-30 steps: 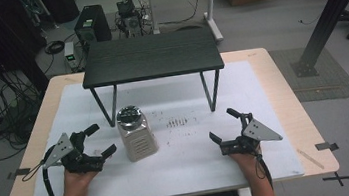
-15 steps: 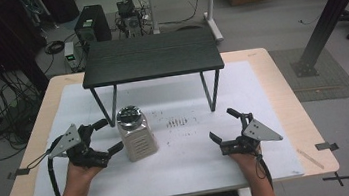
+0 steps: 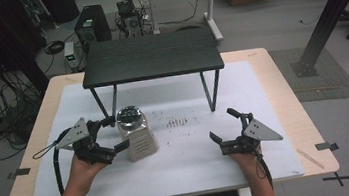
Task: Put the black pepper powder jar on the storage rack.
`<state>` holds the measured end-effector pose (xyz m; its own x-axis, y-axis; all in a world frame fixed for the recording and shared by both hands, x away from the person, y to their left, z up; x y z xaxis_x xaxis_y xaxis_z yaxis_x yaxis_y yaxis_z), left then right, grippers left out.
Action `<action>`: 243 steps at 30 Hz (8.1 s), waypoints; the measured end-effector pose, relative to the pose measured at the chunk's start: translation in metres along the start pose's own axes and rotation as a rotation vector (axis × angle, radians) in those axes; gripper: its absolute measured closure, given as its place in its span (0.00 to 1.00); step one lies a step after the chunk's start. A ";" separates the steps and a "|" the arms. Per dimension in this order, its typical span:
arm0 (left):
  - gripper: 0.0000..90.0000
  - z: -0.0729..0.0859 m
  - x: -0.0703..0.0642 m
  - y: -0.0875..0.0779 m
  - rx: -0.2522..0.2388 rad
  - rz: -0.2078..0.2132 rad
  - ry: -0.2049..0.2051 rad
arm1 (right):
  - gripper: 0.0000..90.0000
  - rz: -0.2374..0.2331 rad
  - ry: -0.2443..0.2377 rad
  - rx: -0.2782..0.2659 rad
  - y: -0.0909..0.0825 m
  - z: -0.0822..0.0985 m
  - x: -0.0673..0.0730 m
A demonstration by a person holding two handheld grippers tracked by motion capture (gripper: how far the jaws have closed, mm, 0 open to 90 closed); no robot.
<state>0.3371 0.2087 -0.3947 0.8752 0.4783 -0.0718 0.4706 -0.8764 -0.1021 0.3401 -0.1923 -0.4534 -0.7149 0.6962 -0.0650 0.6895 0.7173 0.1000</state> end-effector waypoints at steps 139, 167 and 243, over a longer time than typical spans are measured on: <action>0.25 -0.189 0.007 0.024 -0.018 0.166 0.102 | 0.00 -0.001 0.010 -0.008 0.000 0.000 -0.001; 0.25 -0.241 0.061 0.059 -0.036 0.122 0.104 | 0.00 -0.002 0.018 -0.014 -0.001 0.000 -0.001; 0.00 -0.219 0.108 0.055 -0.018 -0.096 0.018 | 0.00 0.005 0.015 -0.019 -0.001 0.000 -0.002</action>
<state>0.4821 0.2005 -0.1906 0.8276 0.5595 -0.0452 0.5544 -0.8274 -0.0897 0.3403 -0.1945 -0.4531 -0.7130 0.6994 -0.0493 0.6911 0.7129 0.1188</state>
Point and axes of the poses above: each handheld gripper's, and its own axes: y roughly forward along the jaws, z roughly out of its underside, x roughly to its left, the point moved 4 cm from there along y, roughly forward along the jaws, and after that the axes turned 3 degrees about -x, right-handed, at the moved point
